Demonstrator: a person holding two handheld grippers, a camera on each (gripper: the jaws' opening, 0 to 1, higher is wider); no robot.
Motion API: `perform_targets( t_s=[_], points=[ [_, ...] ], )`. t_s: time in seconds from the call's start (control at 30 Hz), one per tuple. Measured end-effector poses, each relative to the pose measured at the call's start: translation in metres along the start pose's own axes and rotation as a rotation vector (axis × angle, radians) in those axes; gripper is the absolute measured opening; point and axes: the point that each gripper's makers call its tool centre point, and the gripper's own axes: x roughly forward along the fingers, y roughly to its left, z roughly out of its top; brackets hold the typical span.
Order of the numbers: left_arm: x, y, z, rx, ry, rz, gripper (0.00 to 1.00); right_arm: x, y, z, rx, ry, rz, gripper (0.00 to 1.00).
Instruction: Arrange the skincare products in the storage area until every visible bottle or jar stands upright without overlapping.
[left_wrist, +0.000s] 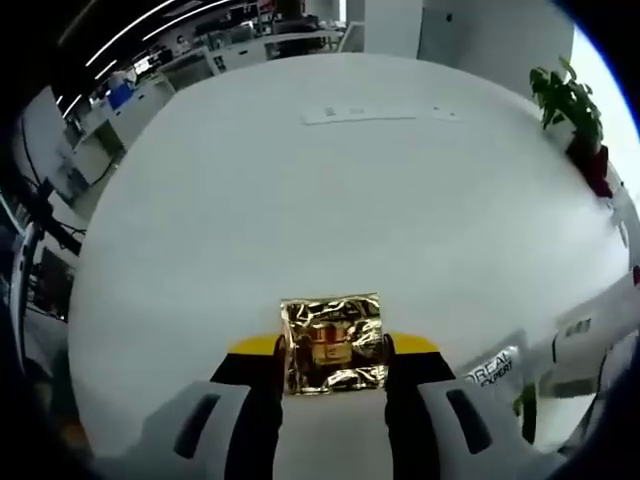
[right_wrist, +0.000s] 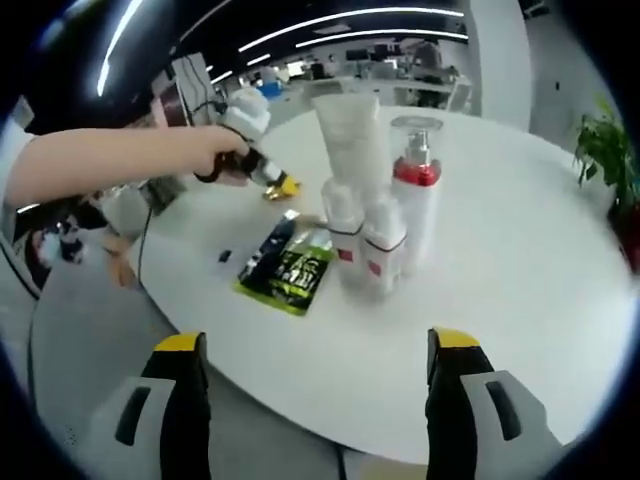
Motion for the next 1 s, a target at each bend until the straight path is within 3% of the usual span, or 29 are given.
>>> perform_targets(
  t_s=[0.5, 0.63, 0.7, 0.93, 1.0],
  points=[
    [-0.057, 0.010, -0.009, -0.051, -0.079, -0.014, 0.39, 0.001, 0.008, 0.000, -0.077, 0.013, 0.008, 0.90],
    [-0.073, 0.013, -0.022, -0.067, -0.093, -0.016, 0.39, 0.001, 0.009, 0.001, -0.092, 0.013, 0.008, 0.90],
    [-0.071, 0.014, -0.020, -0.074, -0.096, -0.020, 0.39, 0.002, 0.011, 0.000, -0.098, 0.017, 0.017, 0.90],
    [-0.092, 0.020, -0.047, -0.097, -0.110, -0.025, 0.39, 0.002, 0.018, -0.002, -0.121, 0.027, 0.035, 0.90],
    [-0.093, 0.020, -0.048, -0.102, -0.111, -0.026, 0.39, 0.002, 0.018, -0.001, -0.128, 0.029, 0.038, 0.90]
  ],
)
